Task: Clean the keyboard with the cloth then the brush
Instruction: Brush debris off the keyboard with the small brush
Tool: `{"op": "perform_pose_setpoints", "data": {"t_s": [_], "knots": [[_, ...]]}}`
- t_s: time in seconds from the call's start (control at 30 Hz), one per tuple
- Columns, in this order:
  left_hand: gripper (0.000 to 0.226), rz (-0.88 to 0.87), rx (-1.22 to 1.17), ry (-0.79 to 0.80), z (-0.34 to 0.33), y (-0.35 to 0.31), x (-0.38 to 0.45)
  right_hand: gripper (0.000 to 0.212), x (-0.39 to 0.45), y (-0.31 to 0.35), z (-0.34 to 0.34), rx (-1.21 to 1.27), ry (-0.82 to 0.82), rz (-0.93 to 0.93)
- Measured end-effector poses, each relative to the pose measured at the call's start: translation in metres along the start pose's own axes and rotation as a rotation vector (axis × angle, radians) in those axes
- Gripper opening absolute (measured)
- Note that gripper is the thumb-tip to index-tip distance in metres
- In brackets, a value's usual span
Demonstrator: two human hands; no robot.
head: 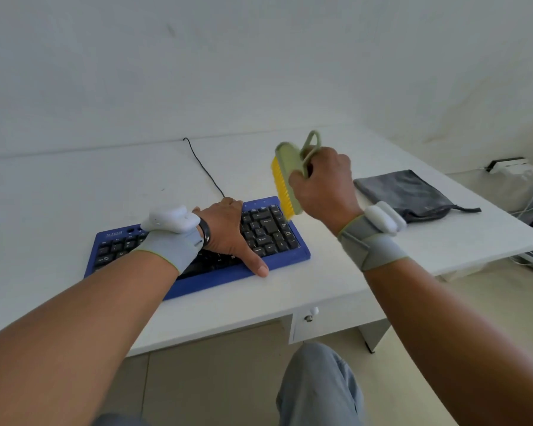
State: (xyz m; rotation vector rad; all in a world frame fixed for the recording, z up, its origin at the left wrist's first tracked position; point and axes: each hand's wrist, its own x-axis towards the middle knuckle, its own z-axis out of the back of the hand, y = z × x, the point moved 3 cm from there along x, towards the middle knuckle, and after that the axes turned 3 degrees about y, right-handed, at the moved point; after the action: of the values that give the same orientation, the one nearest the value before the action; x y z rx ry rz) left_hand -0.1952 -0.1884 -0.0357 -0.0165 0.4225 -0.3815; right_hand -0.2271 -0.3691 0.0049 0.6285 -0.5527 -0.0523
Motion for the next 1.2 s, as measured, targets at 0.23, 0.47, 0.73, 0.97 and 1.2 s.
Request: {"op": "perform_pose_setpoints", "data": {"t_s": [0.23,0.47,0.73,0.97,1.2], "knots": [[0.149,-0.003,-0.033,-0.010,-0.002,0.001,0.003,0.032,-0.029,0.002,0.010,-0.114,0.223,-0.026],[0.146,-0.015,-0.029,-0.019,-0.002,0.002,0.004,0.031,-0.021,0.016,0.016,-0.081,0.064,-0.048],[0.138,-0.014,-0.037,-0.030,-0.004,0.004,0.005,0.031,-0.039,0.007,0.024,-0.101,0.197,-0.037],[0.147,-0.019,-0.015,-0.038,-0.003,0.002,0.002,0.021,-0.036,0.023,0.030,0.085,0.019,0.079],[0.142,-0.037,-0.046,-0.036,-0.006,0.005,0.005,0.017,-0.060,-0.005,0.008,0.064,0.169,0.071]]}}
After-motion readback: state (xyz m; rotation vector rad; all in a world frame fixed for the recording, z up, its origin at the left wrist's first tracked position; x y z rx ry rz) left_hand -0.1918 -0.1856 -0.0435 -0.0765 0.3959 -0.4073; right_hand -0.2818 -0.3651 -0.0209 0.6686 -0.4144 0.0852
